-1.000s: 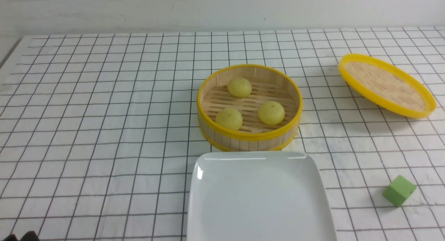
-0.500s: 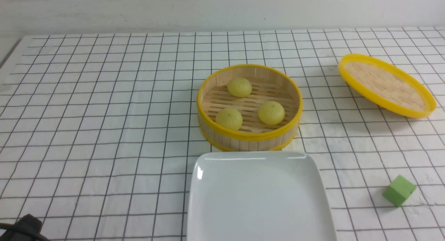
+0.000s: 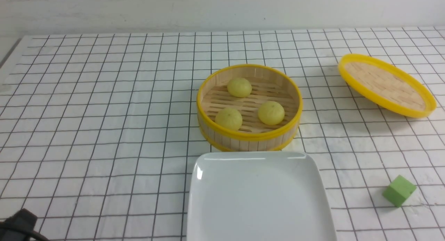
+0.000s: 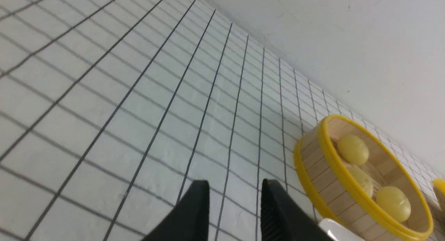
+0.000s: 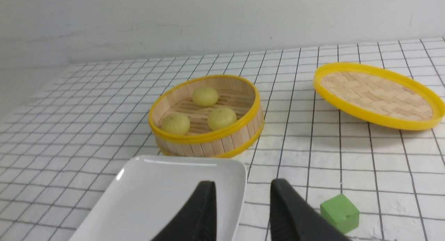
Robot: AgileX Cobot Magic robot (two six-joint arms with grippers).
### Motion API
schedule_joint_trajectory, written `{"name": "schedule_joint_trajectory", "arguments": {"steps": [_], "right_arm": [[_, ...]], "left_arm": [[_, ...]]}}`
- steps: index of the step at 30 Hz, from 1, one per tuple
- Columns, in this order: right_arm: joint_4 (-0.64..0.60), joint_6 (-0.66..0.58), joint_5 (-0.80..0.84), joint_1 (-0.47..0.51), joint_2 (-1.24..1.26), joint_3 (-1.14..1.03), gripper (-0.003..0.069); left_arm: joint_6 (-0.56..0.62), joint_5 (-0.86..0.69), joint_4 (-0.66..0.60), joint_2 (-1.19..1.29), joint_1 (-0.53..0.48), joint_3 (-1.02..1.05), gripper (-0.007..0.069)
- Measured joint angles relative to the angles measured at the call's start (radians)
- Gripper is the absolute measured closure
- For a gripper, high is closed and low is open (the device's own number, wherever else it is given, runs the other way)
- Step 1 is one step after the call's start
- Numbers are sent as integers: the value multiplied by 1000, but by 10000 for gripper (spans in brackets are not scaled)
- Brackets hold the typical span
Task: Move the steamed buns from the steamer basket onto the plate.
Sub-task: Use the right arm to grab the steamed stuffed bun that is closest to it
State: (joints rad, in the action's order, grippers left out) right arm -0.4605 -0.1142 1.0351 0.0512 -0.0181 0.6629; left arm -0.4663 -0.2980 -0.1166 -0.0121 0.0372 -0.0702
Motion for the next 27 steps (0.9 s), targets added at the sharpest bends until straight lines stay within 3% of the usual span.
{"name": "schedule_joint_trajectory", "arguments": {"steps": [6, 12, 16, 19, 21, 27], "right_arm": [[-73, -80, 22, 0, -140, 0, 419], [-206, -294, -28, 0, -259, 9, 419], [-216, -386, -36, 0, -313, 48, 419], [-217, -402, -37, 0, -349, 73, 419], [-224, -406, -40, 0, -400, 97, 419], [-234, -408, -34, 0, -535, 151, 419]], "left_arm": [[132, -87, -35, 0, 0, -145, 381], [250, -318, -51, -1, 0, -302, 381], [291, -412, -103, 20, 0, -382, 381], [360, -450, -143, 61, 0, -418, 381], [466, -474, -214, 125, 0, -448, 381], [640, -516, -389, 274, 0, -517, 381]]}}
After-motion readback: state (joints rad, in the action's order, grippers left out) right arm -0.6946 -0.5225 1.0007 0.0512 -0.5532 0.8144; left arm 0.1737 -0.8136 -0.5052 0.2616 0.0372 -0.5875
